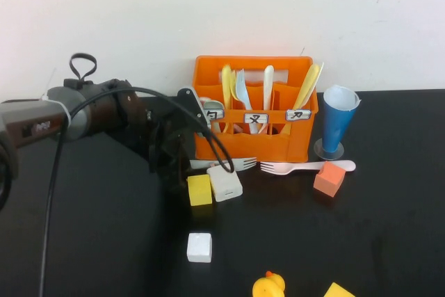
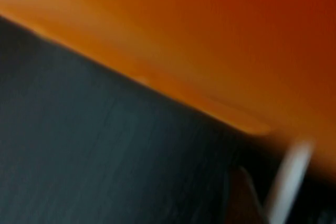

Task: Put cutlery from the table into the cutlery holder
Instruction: Pick up the fork

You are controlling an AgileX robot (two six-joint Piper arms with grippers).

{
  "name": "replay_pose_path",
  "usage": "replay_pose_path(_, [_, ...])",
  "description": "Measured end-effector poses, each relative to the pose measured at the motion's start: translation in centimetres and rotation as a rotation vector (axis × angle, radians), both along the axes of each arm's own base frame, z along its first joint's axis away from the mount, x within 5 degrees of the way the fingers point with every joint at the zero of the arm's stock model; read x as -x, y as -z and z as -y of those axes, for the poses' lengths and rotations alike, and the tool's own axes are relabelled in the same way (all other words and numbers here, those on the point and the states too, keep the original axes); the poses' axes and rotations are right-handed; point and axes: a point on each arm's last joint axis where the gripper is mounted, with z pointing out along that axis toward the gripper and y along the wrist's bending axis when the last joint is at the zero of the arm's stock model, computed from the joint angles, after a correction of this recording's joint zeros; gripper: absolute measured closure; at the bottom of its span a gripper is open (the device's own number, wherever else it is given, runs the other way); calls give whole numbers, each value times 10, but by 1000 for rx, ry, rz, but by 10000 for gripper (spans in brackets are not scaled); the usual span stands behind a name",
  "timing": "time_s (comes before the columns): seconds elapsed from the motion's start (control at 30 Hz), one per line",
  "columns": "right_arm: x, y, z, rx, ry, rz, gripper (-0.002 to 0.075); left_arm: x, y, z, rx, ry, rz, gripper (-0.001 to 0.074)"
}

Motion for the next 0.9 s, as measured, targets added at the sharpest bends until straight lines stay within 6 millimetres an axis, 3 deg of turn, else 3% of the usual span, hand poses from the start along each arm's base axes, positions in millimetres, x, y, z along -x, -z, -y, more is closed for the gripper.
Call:
replay_pose_path(0.27, [0,0,0,0,0,0,729,6,0,1,-2,67,-60,407])
replay_pose_path(0.33, [0,0,0,0,0,0,729,8,0,2,0,80,-84,478])
replay_pose_path(0.43, [0,0,0,0,0,0,729,13,0,2,-1,111,-126,642])
replay_pose_path(0.5, [0,0,0,0,0,0,729,16,-3,2,-2,124,-143,680])
replay_pose_path(0.73, [0,0,0,0,0,0,729,25,-22,-2,-30,165,-144,682])
replay_pose_path(0.9, [0,0,0,0,0,0,729,25,-55,-3,-10,132,-41,682])
